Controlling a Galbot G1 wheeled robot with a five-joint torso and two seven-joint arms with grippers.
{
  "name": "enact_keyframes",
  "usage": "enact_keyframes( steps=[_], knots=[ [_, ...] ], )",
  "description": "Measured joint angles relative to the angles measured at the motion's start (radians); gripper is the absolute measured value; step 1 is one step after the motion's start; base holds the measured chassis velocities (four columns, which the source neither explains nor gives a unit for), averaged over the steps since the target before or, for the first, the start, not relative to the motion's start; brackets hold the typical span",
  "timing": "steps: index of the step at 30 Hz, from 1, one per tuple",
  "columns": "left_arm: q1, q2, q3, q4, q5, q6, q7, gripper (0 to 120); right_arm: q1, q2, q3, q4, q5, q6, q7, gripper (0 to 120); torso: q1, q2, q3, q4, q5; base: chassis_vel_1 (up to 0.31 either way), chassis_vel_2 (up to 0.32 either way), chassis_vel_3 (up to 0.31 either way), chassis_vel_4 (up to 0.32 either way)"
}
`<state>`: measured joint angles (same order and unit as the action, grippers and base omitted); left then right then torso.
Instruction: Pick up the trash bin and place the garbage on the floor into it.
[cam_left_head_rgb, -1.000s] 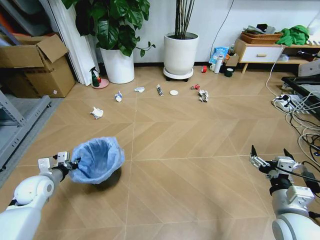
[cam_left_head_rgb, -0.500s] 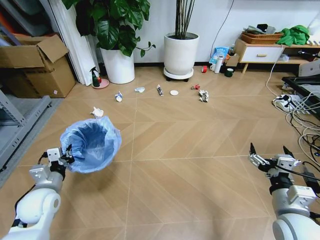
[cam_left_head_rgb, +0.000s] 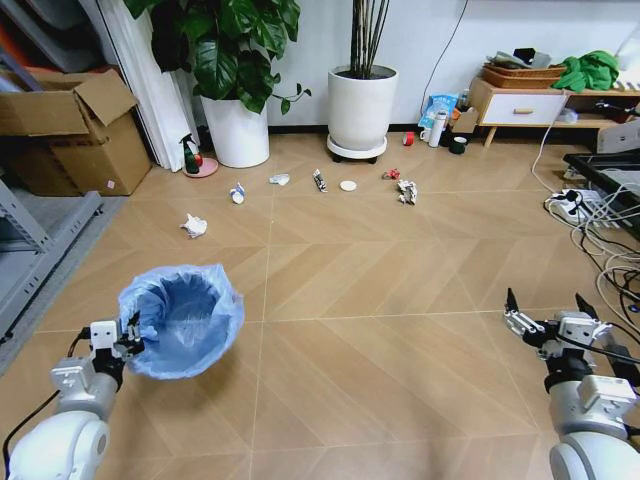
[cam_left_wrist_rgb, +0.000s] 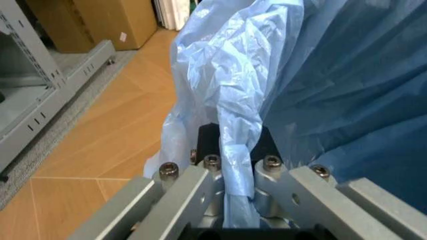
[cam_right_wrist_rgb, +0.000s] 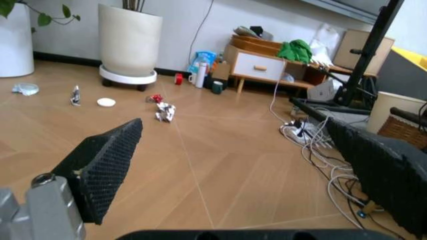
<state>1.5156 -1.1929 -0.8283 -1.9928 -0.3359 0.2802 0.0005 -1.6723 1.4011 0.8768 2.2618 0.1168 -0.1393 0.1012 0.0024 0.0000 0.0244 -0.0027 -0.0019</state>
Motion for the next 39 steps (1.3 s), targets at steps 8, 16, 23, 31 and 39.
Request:
enact_keyframes(
  steps=[8,16,23,31,39],
  knots=[
    [0.011,-0.010,0.006,-0.021,0.008,-0.001,-0.024,0,-0.001,0.007,0.004,-0.005,-0.010,0.007,-0.001,100,0.000,0.000,0.000,0.0001,-0.0001,0.000,0.000,0.000,0.000],
    [0.011,-0.007,0.002,-0.027,0.004,-0.001,-0.026,0,0.000,0.008,0.003,-0.008,-0.011,0.013,-0.003,100,0.000,0.000,0.000,0.0001,-0.0001,0.000,0.000,0.000,0.000],
    [0.007,-0.002,0.005,-0.030,-0.001,0.011,-0.027,0,-0.002,0.008,0.006,-0.010,-0.011,0.021,-0.005,100,0.000,0.000,0.000,0.0001,-0.0002,0.000,0.000,0.000,0.000],
    [-0.003,0.009,-0.005,-0.024,-0.029,0.030,-0.040,0,-0.003,0.009,0.009,-0.012,-0.012,0.028,-0.010,100,0.000,0.000,0.000,0.0001,-0.0002,-0.009,0.058,0.005,-0.074],
    [0.000,0.005,-0.009,-0.029,-0.048,0.112,-0.071,0,-0.004,0.010,0.009,-0.020,-0.019,0.041,-0.018,100,0.000,0.000,0.000,0.0002,-0.0001,-0.010,0.110,0.026,-0.111]
  ],
)
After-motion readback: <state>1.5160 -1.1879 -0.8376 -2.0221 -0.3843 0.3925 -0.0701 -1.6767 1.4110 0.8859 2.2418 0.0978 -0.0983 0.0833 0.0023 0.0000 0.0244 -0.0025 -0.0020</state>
